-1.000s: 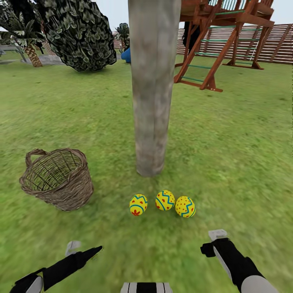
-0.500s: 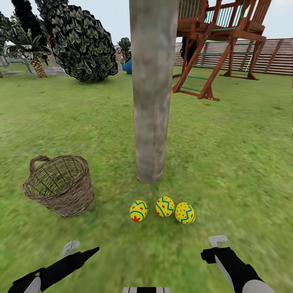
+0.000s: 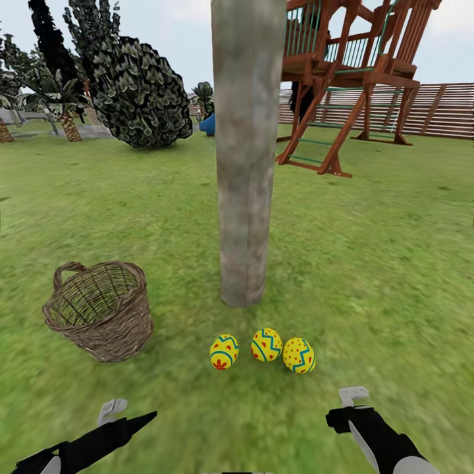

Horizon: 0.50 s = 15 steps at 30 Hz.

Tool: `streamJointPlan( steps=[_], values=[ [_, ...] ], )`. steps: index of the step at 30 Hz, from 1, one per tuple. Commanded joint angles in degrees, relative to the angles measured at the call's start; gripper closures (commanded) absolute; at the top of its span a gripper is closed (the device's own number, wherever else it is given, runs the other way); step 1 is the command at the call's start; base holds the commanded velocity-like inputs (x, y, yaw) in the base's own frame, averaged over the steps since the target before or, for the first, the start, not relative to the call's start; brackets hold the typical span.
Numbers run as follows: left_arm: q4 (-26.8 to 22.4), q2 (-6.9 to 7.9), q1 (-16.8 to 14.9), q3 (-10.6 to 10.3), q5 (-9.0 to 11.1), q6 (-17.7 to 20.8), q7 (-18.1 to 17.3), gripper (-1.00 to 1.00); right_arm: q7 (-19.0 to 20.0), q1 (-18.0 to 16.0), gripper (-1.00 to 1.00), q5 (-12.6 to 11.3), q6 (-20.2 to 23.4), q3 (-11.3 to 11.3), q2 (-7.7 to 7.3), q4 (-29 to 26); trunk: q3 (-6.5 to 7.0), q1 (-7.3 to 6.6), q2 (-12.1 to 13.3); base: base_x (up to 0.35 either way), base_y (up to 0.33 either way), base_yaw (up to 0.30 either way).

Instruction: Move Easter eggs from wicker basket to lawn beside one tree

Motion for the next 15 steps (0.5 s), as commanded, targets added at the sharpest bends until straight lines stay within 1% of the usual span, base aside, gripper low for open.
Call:
streamJointPlan(
  steps=[1, 4, 7, 9, 11, 12, 15],
  values=[
    [0.79, 1.04, -0.03, -0.18, 0.65, 0.56, 0.02, -1.00, -0.08, 0.00, -1.00, 0.41, 0.40, 0.29, -0.07, 0.60, 0.18, -0.04, 0.00, 0.000, 0.000, 0.000],
    [1.14, 1.55, -0.03, -0.19, 0.66, 1.29, 0.04, -1.00, -0.28, 0.00, -1.00, 0.32, 0.45, 0.26, -0.05, 1.00, 0.84, -0.11, 0.04, 0.000, 0.000, 0.000],
    [1.24, 1.65, -0.03, -0.22, 0.64, 4.41, 0.81, -1.00, -0.54, 0.01, -1.00, 0.39, 0.51, 0.30, 0.04, 3.29, 1.51, -0.19, 0.08, 0.000, 0.000, 0.000],
    [1.28, 1.48, -0.03, -0.27, 0.60, 5.46, 3.52, -1.00, -0.57, 0.00, -1.00, 0.51, 0.15, 0.28, 0.01, 6.18, 1.95, -0.24, 0.10, 0.000, 0.000, 0.000],
    [1.31, 1.23, -0.03, -0.31, 0.63, 5.78, 7.04, -1.00, -0.53, 0.01, -1.00, 0.40, -1.34, 0.24, -0.02, 7.95, 2.40, -0.29, 0.13, 0.000, 0.000, 0.000],
    [1.34, 0.86, -0.03, -0.42, 0.65, 5.95, 10.80, -1.00, -0.46, 0.00, -1.00, 0.29, -3.88, 0.23, -0.03, 9.82, 2.62, -0.32, 0.14, 0.000, 0.000, 0.000],
    [2.49, -0.15, -0.03, -0.51, 0.67, 6.03, 16.02, -1.00, -0.38, 0.00, -1.00, 0.32, -8.02, 0.22, -0.04, 13.93, 3.28, -0.40, 0.18, 0.000, 0.000, 0.000]
  ],
)
